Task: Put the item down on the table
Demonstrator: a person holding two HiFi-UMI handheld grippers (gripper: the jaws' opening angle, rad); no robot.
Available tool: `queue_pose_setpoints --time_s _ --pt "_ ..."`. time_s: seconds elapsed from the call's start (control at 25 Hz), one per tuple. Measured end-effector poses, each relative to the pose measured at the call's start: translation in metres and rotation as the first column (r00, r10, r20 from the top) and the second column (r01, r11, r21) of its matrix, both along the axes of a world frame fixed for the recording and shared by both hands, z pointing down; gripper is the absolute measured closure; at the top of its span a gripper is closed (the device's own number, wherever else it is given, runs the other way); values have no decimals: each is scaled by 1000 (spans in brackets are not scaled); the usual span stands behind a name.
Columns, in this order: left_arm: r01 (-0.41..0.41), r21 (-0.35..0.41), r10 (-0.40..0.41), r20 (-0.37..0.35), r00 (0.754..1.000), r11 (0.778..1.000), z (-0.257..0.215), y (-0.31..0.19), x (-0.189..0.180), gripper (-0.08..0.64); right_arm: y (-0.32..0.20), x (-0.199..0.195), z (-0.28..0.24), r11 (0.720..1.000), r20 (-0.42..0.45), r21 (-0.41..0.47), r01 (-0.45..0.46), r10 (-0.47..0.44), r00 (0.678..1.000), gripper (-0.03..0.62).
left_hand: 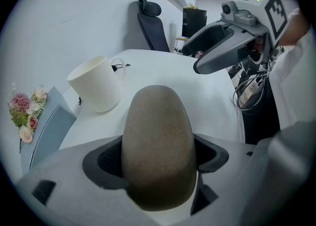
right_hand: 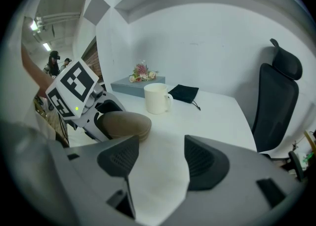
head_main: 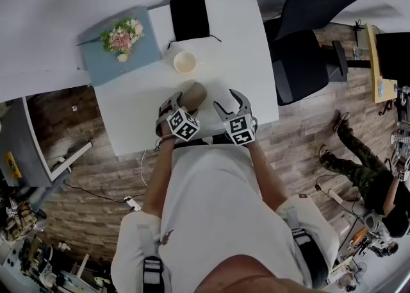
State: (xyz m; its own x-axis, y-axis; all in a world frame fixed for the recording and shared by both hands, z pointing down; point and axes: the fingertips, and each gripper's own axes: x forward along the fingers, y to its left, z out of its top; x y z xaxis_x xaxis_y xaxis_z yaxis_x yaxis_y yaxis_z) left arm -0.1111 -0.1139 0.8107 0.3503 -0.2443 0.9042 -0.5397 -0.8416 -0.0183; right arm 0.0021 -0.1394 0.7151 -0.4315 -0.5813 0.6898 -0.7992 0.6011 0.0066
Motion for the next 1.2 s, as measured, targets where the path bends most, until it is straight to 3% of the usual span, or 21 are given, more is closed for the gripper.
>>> queue_pose_setpoints --time_s 1.2 --pt "35 -2 -35 -46 998 999 -7 0 4 132 15 -2 -1 1000 7 1 -12 12 1000 301"
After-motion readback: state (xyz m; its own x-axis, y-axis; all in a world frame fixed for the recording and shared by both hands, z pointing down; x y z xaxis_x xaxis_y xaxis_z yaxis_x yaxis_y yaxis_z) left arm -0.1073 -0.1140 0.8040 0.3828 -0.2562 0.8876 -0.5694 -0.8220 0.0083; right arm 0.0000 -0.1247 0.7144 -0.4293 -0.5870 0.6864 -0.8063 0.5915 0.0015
